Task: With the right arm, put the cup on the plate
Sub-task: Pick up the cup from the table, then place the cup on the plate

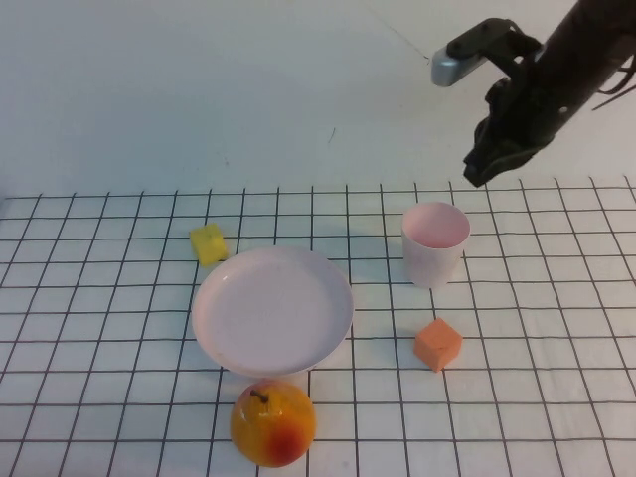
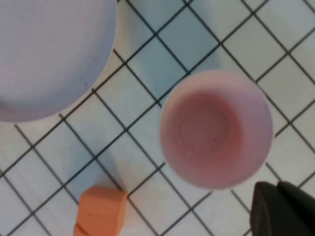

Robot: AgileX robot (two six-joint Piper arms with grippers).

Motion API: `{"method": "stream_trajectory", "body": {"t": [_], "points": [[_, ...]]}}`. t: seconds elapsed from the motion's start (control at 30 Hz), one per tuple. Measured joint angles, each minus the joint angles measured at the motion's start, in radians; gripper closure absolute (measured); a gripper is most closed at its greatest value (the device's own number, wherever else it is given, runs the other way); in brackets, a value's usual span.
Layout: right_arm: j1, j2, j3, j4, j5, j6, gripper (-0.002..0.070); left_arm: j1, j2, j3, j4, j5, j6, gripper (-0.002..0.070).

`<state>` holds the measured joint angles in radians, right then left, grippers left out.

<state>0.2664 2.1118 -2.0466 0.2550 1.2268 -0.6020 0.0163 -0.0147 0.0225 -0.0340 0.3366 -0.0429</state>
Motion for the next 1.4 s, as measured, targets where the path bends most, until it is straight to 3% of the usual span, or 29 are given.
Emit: {"method": "stream_trajectory", "body": {"t": [0.2, 0.27, 0.43, 0.5, 0.6, 0.77, 0.93, 1.0, 1.4], "points": [[0.009, 0.137, -0.133, 0.002, 0.003, -0.014, 0.0654, 0.000, 0.000, 0.000, 0.000, 0.000, 0.000, 0.0678], [0.009, 0.159, -0.136, 0.002, 0.006, -0.027, 0.0596, 0.000, 0.000, 0.000, 0.000, 0.000, 0.000, 0.0678], [0.009, 0.194, -0.136, -0.012, 0.006, -0.036, 0.0312, 0.000, 0.000, 0.000, 0.000, 0.000, 0.000, 0.0678], [0.009, 0.201, -0.136, -0.016, 0.006, -0.036, 0.0264, 0.000, 0.000, 0.000, 0.000, 0.000, 0.000, 0.0678], [0.009, 0.212, -0.137, -0.023, 0.006, -0.036, 0.0246, 0.000, 0.000, 0.000, 0.000, 0.000, 0.000, 0.0678], [0.009, 0.254, -0.131, -0.023, 0.006, -0.018, 0.0321, 0.000, 0.000, 0.000, 0.000, 0.000, 0.000, 0.0678], [0.009, 0.275, -0.120, -0.023, 0.004, -0.014, 0.0579, 0.000, 0.000, 0.000, 0.000, 0.000, 0.000, 0.0678], [0.009, 0.275, -0.118, -0.018, 0.004, -0.012, 0.0631, 0.000, 0.000, 0.000, 0.000, 0.000, 0.000, 0.0678], [0.041, 0.203, -0.116, 0.135, 0.004, -0.039, 0.0655, 0.000, 0.000, 0.000, 0.000, 0.000, 0.000, 0.0677]]}}
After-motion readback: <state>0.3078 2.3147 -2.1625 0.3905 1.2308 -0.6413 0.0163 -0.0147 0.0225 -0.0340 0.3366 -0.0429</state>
